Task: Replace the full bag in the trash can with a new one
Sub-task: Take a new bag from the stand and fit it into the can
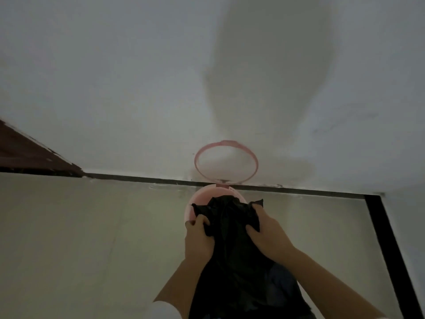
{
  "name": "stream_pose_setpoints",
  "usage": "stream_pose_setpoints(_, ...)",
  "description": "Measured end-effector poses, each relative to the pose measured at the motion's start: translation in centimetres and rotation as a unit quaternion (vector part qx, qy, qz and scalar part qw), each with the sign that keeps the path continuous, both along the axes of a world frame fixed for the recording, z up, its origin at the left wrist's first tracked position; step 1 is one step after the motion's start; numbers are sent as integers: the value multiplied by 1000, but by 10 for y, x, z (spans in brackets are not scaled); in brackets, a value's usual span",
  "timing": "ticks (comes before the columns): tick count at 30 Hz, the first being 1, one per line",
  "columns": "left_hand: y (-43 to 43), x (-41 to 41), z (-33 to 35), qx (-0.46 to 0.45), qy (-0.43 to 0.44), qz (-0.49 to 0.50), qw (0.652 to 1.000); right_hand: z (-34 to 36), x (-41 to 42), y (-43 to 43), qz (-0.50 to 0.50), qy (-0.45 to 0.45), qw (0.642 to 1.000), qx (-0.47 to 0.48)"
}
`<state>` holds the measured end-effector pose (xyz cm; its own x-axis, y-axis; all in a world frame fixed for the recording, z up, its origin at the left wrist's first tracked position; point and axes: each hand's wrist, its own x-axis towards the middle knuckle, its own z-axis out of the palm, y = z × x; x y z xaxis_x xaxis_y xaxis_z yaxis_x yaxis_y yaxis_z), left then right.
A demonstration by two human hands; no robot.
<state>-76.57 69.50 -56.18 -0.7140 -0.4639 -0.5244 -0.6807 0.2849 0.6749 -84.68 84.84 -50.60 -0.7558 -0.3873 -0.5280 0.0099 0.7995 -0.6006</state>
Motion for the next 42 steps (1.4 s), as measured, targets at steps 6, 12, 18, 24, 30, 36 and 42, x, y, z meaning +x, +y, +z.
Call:
stream_pose_setpoints(6,-36,-50,-136,87,-40,-29,995,-149,-62,-35,90,-119,987,60)
stream_pose_setpoints(12,-58,-82,-250,241,-56,-9,969,-297,-100,-60,149,-146,970,124)
stream_pose_setpoints(18,-70,-103,-316,153,-50,-178,971,-403,-132,-81,237,-134,947,172)
stream_pose_setpoints(24,-88,-102,-297,61,37,-254,965,-372,-139,-92,232,-117,957,130)
stream_pose_setpoints(30,-90,-61,-268,8,76,-279,957,-286,-102,-56,114,89,989,-23)
stream_pose_setpoints(36,-66,-51,-272,22,138,-292,946,-301,-29,-27,193,319,925,69)
stream_pose_setpoints(42,-54,-41,-276,-70,27,-436,897,-332,-45,-26,126,351,917,139)
